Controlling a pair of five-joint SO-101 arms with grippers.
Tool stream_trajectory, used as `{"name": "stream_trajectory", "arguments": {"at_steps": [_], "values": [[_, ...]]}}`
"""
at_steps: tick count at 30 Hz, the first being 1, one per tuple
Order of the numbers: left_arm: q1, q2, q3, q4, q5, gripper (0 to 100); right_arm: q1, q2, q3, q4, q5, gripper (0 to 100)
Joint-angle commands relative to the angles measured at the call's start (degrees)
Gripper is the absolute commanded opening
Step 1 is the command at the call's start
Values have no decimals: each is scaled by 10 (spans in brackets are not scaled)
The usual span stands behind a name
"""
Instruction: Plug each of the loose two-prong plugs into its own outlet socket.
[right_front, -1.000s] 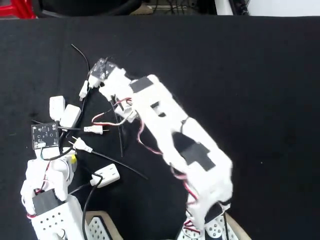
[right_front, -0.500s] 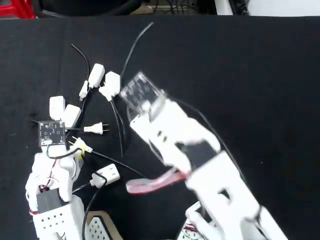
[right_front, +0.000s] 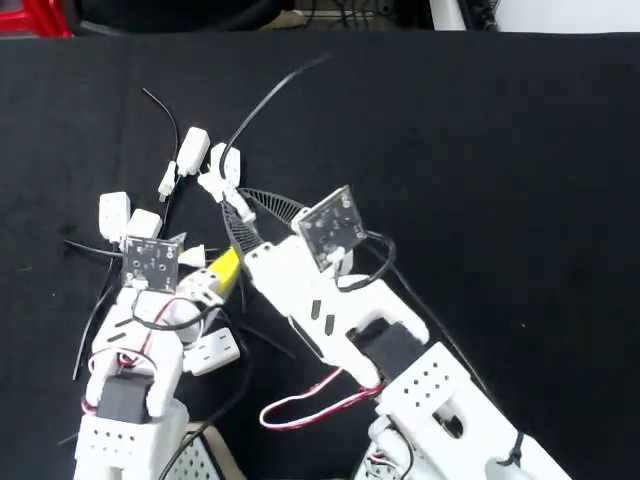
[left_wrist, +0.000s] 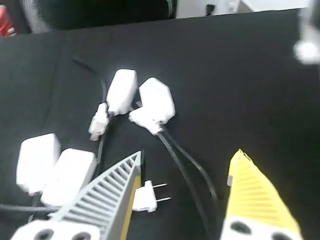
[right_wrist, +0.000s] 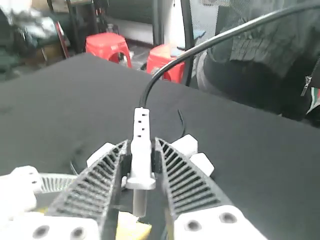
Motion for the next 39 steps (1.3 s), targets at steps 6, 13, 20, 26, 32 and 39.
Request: {"name": "stream_trajectory", "arguments": {"at_steps": [6,13,20,26,32,39], "values": [[68,-6,-42,-19,11,274,12,-49,16,31,-38,11],[63,-6,-87,-19,13,274,21,-133,53,79,-71,11],[27,-6,-124,-15,149,279,-1,-141,37,106,-94,11],[25,-6,-124,-15,144,279,-1,-140,36,106,-82,12],[36,-4,-97,22,98,278,4,-142,28,89,-45,12],[108,-4,-54,16,33,279,26,-141,26,77,-29,12]]}}
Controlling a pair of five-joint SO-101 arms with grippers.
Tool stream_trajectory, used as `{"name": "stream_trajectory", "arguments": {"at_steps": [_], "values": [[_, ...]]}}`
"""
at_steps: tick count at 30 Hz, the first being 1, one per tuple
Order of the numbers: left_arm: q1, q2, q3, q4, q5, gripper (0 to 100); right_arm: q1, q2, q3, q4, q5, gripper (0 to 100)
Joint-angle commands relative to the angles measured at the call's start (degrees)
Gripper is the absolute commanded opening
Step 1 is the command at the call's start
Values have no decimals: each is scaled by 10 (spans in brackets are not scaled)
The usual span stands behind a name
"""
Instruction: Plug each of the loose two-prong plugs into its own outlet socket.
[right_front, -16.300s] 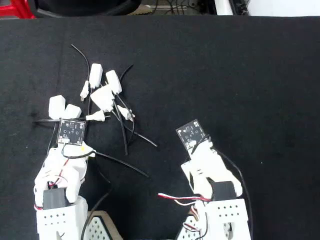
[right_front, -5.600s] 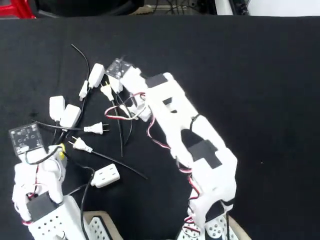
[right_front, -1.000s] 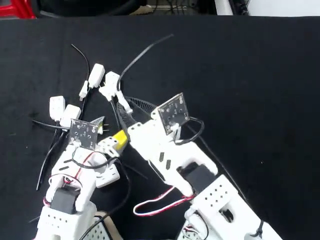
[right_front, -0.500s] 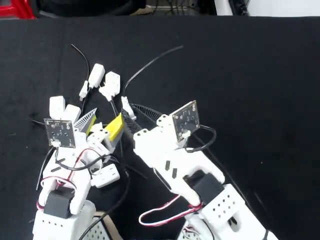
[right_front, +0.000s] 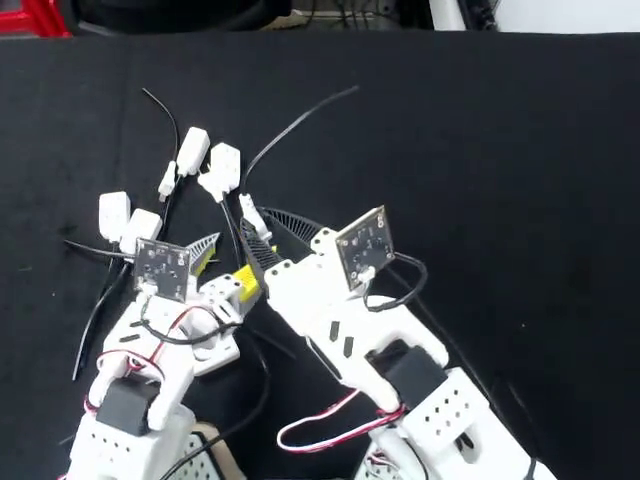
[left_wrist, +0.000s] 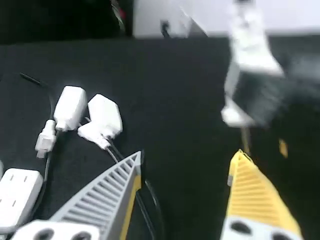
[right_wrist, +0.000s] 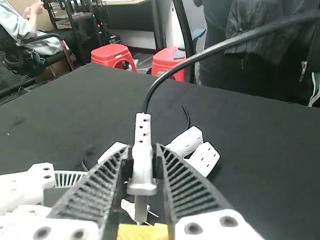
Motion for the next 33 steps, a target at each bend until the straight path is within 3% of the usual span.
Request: {"name": "stream_trajectory", "arguments": {"at_steps": [1,9,19,24,29,33], "values": [[10,-4,1,-4,-25,279,20,-3,-31,-15,9,12],[-44,-6,-6,-40,69,278,-48,-4,1,-12,-22,12],[-75,-6,-12,-40,87,276,-50,0,2,-6,-8,12],[-107,-6,-28,-37,144,278,-52,0,0,10,-3,12],[-113,-6,-25,-36,142,278,-47,0,0,6,27,12],[-100,-4,-15,-14,95,278,-31,-6,-1,-1,29,12]]}}
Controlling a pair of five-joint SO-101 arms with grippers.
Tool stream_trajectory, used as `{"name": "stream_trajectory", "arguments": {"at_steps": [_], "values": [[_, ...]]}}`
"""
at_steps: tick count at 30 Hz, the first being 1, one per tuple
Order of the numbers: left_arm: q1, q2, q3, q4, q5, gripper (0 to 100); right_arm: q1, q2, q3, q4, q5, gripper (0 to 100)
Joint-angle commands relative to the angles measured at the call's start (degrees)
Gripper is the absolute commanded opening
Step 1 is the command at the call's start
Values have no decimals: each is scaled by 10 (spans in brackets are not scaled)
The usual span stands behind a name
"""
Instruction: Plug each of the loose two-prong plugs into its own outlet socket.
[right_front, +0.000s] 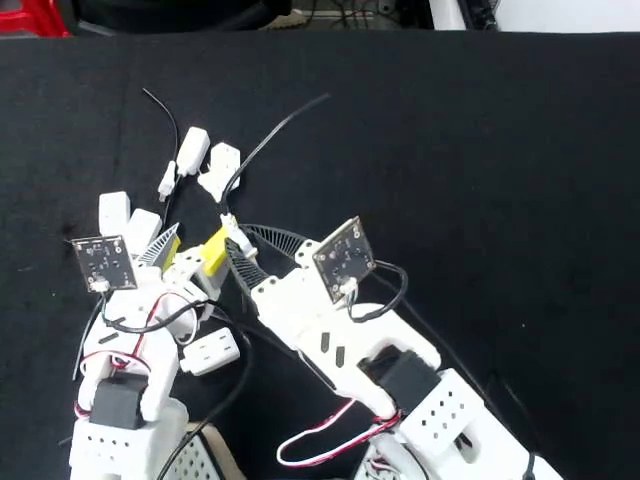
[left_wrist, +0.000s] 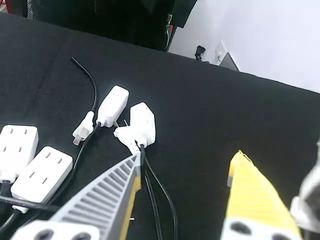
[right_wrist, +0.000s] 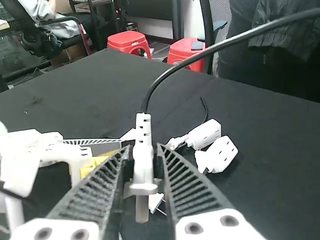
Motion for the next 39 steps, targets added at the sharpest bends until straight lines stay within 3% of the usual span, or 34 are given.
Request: {"name": "stream_trajectory", "arguments": {"at_steps": [1,4,6,13,16,21,25,29,33,35,39], "values": [[20,-4,-15,23,-43,278,25,-6,-8,-25,6,12],[97,-5,4,57,-150,278,44,-3,11,-62,5,11],[102,-6,7,53,-166,278,24,-1,35,-84,5,11],[78,-6,-7,43,-130,275,11,0,51,-92,-40,11],[30,-6,-19,37,-110,274,10,0,47,-71,-49,11],[-16,-6,-46,41,10,278,-19,0,51,-67,-40,11],[-18,-6,-44,41,22,277,-20,0,49,-67,-33,11],[-8,-4,-41,55,-36,275,21,-5,39,-69,-9,11],[111,-5,-34,108,-134,277,56,-5,29,-69,-26,11],[127,-5,-36,111,-169,274,52,0,31,-69,-35,11],[97,-6,-36,95,-130,277,30,0,40,-69,-42,11]]}}
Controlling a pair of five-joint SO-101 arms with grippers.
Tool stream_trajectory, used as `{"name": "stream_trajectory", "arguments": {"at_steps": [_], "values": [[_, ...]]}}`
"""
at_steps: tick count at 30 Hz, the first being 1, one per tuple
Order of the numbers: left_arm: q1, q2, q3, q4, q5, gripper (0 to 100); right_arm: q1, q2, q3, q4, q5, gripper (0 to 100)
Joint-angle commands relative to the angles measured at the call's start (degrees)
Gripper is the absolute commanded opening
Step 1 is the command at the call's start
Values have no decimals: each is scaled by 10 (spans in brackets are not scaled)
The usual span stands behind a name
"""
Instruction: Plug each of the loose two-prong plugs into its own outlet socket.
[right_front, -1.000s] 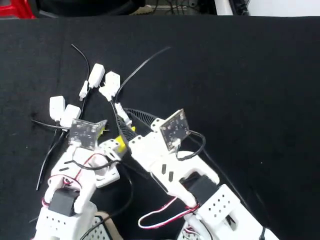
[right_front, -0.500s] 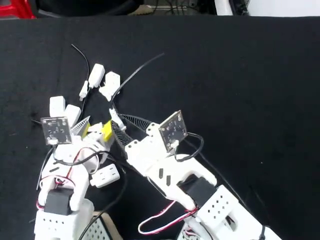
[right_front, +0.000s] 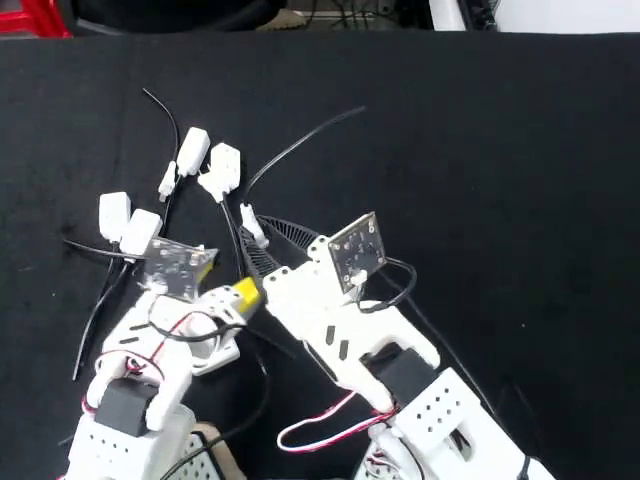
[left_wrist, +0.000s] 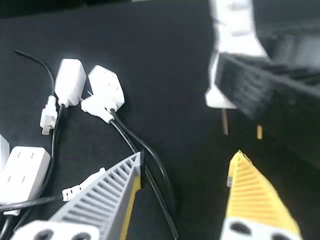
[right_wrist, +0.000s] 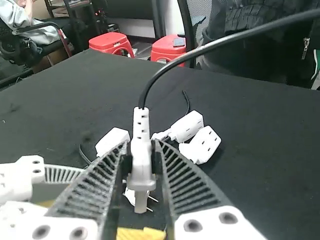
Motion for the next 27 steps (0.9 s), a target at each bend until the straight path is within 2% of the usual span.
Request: {"name": "stream_trajectory", "arguments": {"at_steps": [1,9,12,18,23,27], "values": [[-5,-6,-23,-11,25,278,-11,-1,-15,0,-7,11],[-11,-6,-24,-15,34,278,-24,0,-14,15,-7,11],[-14,-6,-32,-16,69,280,-42,0,-20,42,-4,11],[-84,-6,-65,-11,168,338,-67,0,-16,50,-4,11],[-127,-6,-67,-15,178,341,-65,0,-17,52,-4,11],[-132,-6,-66,-15,175,341,-64,0,-34,83,-4,11]]}}
